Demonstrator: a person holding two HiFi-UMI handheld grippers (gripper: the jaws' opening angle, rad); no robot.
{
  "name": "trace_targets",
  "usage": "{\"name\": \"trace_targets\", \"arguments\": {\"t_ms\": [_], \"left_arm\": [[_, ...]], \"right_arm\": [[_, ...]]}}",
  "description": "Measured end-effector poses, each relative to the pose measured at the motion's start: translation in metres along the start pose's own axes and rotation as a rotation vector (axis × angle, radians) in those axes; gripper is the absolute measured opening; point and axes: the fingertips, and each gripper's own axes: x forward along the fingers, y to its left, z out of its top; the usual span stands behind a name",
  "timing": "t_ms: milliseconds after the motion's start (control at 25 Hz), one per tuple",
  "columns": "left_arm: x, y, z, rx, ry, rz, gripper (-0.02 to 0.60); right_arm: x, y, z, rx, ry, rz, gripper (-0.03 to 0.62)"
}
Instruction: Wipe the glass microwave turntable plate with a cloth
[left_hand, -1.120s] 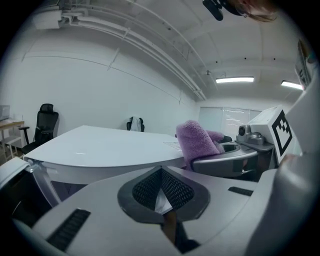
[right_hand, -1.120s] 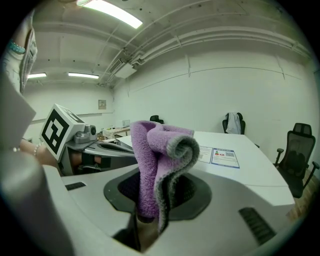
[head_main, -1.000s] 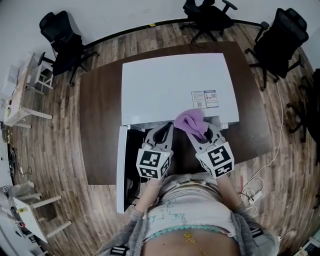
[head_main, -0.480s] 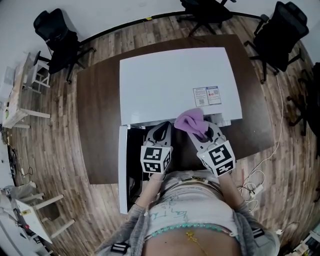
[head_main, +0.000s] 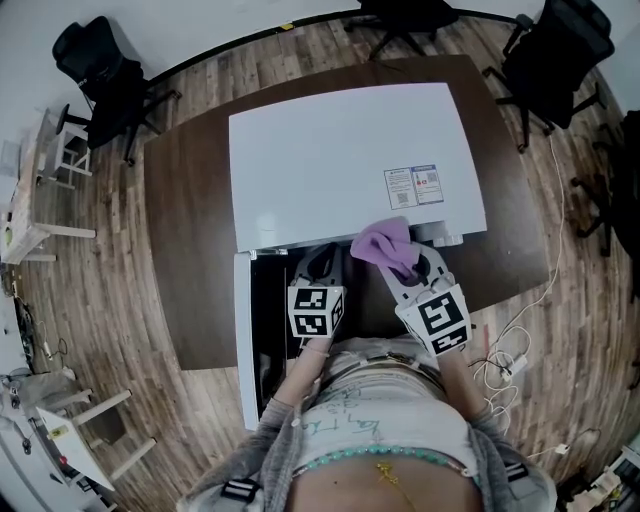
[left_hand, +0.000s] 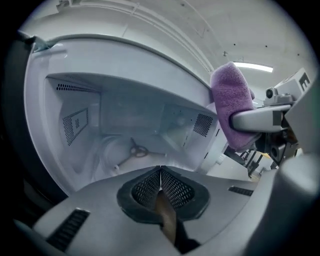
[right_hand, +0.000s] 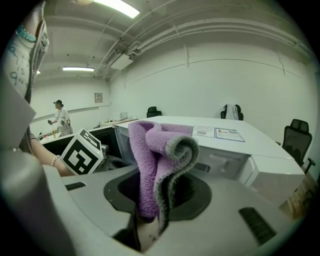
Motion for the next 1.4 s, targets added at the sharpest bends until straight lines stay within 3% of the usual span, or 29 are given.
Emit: {"name": "trace_targets", "arguments": {"t_ms": [200, 440, 640, 720, 840, 1040, 1240, 1400], "left_arm": [[0.008, 0.006, -0.011, -0.051, 0.022, -0.009, 0.012], [0.013, 0.017, -0.026, -0.225, 0.043, 0.000, 0.014], [0.017, 0.025, -0.039, -0.456, 0.037, 0.002, 0.029], [0.019, 0.026, -0.042, -0.525, 0.032, 0.000, 0.066], [0.027, 0.024, -0.053, -0.714, 0.045, -0.019, 0.135], [0.036, 0.030, -0.060, -0.974, 0.010, -0.008, 0.178], [0.044, 0.040, -0.055, -1.074, -0.024, 0.024, 0.187], [0.049, 0.040, -0.062, -1.125, 0.007, 0.046, 0.192]], "right_arm": [[-0.001, 0.002, -0.007, 0.025, 0.013, -0.004, 0.115], [-0.007, 0.001, -0.014, 0.058, 0.033, -0.029, 0.115], [-0.014, -0.004, -0.022, 0.068, 0.042, -0.063, 0.115], [-0.017, -0.007, -0.029, 0.077, 0.051, -0.076, 0.115], [-0.021, -0.010, -0.036, 0.093, 0.063, -0.095, 0.116], [-0.029, -0.012, -0.044, 0.123, 0.070, -0.121, 0.116], [-0.036, -0.016, -0.050, 0.145, 0.076, -0.147, 0.117], [-0.040, -0.020, -0.057, 0.162, 0.080, -0.166, 0.116]]}}
